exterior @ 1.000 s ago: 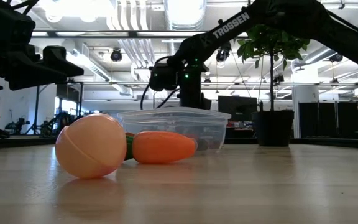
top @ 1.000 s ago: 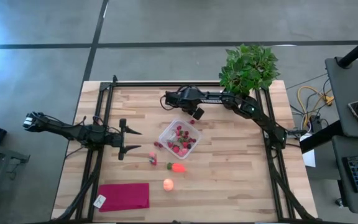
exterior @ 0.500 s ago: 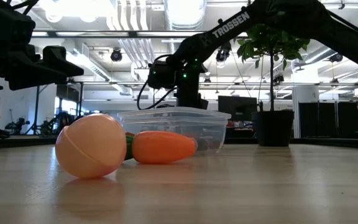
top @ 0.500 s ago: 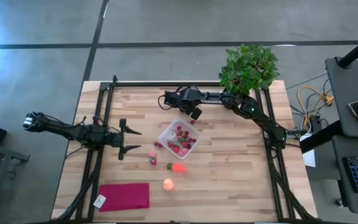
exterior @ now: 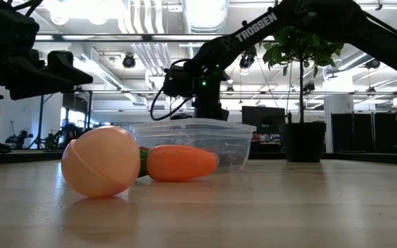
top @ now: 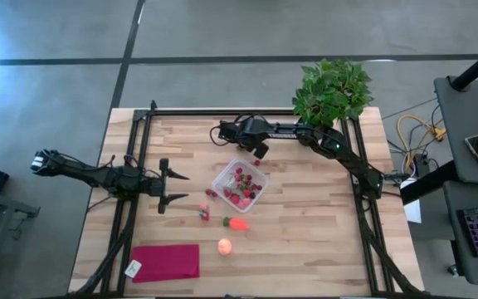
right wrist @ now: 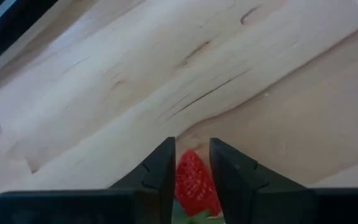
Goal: Pick and placing Produce into tupperware
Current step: Put the red strawberry into the transparent container
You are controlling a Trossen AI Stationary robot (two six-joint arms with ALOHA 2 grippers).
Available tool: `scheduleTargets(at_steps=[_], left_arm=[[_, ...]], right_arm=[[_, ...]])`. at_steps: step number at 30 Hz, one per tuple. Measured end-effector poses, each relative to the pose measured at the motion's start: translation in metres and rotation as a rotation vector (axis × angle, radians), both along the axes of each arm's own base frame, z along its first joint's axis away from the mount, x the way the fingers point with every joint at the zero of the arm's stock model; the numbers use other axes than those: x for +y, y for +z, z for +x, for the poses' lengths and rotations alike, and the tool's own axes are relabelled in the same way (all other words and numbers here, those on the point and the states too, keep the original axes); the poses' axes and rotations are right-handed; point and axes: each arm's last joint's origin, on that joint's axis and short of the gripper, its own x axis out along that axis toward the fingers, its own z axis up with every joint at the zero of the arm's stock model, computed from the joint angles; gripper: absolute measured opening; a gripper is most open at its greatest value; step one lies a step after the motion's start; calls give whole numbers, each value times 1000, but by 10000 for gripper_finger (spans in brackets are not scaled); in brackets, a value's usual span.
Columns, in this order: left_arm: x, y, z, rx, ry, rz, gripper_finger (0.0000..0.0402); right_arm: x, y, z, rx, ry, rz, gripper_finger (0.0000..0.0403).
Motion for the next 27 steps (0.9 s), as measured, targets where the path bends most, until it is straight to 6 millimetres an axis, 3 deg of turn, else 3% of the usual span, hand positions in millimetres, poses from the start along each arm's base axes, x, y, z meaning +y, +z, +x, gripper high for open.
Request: scheduleTargets(at_steps=[5,17,22,27], left_arm=[[0,0,0,0,0,0,247],[0,0,0,0,0,0,247],[0,0,0,0,0,0,247],[0,0,0,0,0,0,247]], right_arm=[[0,0,0,36,85,-9,113],[6,1,6,2,156,10,220],[7,1,7,-3,171,27,215],[7,1,6,-1,168,20,167]])
